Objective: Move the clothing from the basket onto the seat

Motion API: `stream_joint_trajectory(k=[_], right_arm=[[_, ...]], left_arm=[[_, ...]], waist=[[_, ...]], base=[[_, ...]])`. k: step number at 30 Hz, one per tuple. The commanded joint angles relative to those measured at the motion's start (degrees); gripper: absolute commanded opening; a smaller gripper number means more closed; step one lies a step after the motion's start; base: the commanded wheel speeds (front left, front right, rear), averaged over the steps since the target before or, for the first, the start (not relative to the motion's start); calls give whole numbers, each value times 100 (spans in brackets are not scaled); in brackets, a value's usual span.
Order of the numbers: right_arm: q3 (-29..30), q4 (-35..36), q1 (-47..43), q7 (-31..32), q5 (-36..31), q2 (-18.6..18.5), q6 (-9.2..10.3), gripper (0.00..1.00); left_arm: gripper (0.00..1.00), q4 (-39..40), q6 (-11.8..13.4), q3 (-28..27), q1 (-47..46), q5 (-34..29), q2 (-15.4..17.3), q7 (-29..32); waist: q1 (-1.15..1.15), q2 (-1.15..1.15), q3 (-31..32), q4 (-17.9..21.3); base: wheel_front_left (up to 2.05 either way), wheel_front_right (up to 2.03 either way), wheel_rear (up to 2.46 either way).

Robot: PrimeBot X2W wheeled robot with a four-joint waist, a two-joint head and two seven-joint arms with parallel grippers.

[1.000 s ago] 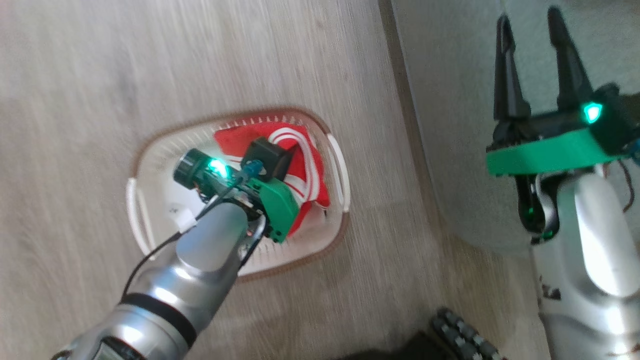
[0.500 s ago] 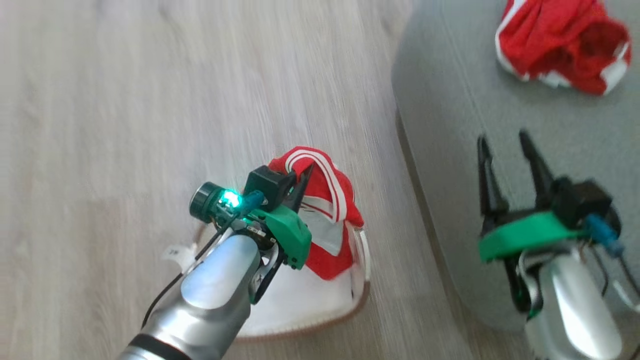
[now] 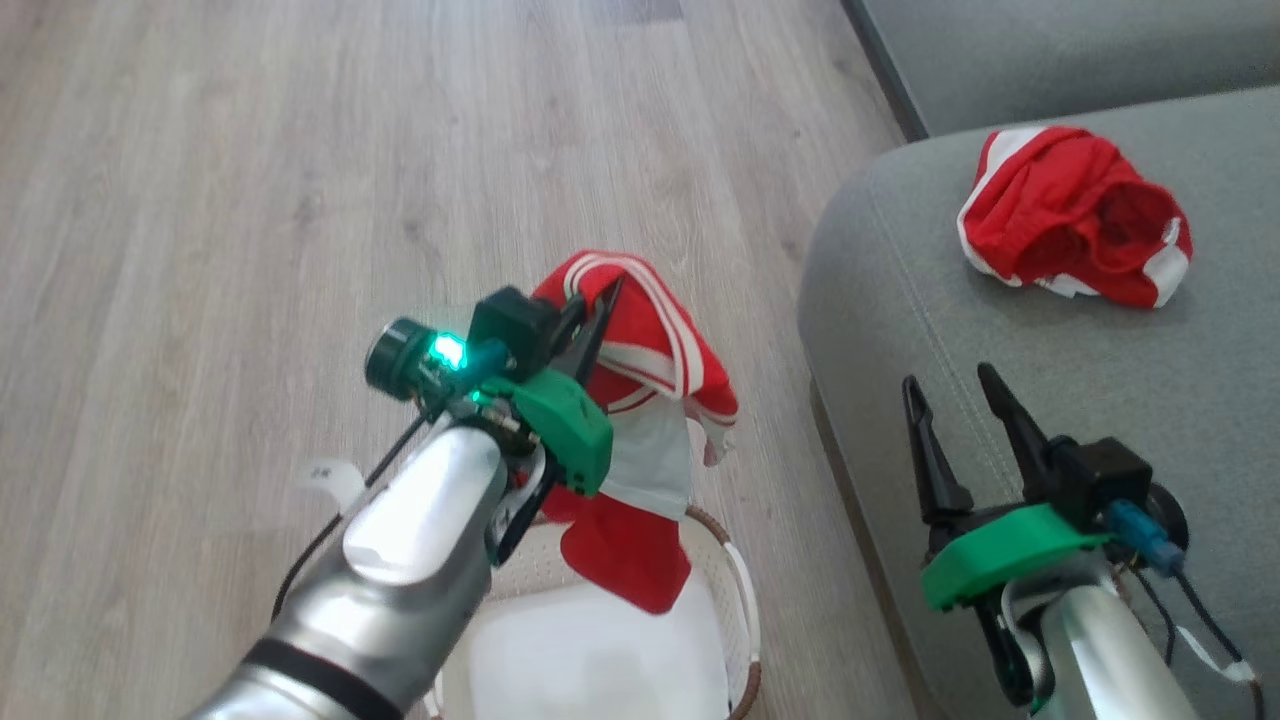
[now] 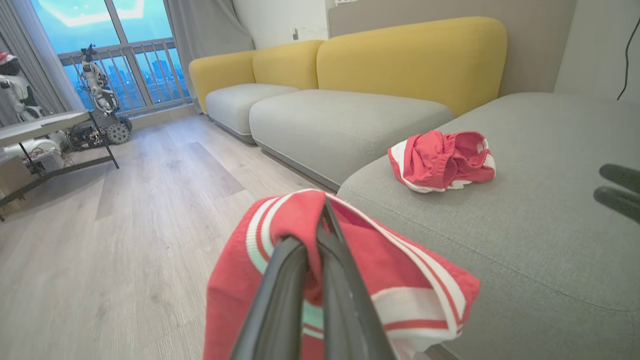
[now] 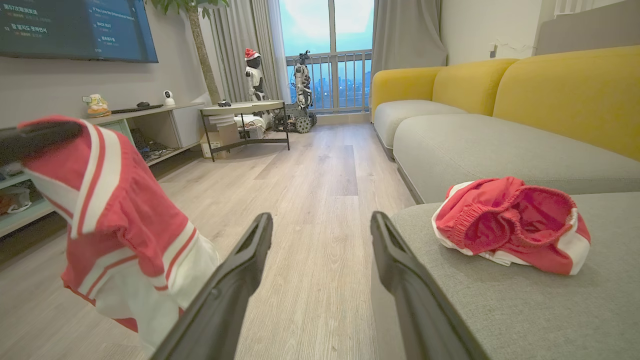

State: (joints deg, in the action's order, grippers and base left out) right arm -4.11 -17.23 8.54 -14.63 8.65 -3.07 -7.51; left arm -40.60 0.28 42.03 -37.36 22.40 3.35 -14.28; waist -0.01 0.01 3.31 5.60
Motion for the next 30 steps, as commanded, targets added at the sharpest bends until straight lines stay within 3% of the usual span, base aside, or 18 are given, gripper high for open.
stream_joint_trajectory(k=[1,16,30], right_arm=[[-156,137,104,-37,44,19,2,100],[-803,-152,177,-37,156,19,2,100],[-1644,-1037,1266,-37,152,19,2,100]], left_arm=[[0,189,-30,-221,-491,-28,108,-72],[0,87,-38,-210,-1220,20,28,-46],[0,276,41,277,-1386,391,-44,5]], waist=[[1,-1,98,2],[1,-1,461,-10],[1,-1,474,-443]], base=[[0,0,0],[0,0,0],[0,0,0]])
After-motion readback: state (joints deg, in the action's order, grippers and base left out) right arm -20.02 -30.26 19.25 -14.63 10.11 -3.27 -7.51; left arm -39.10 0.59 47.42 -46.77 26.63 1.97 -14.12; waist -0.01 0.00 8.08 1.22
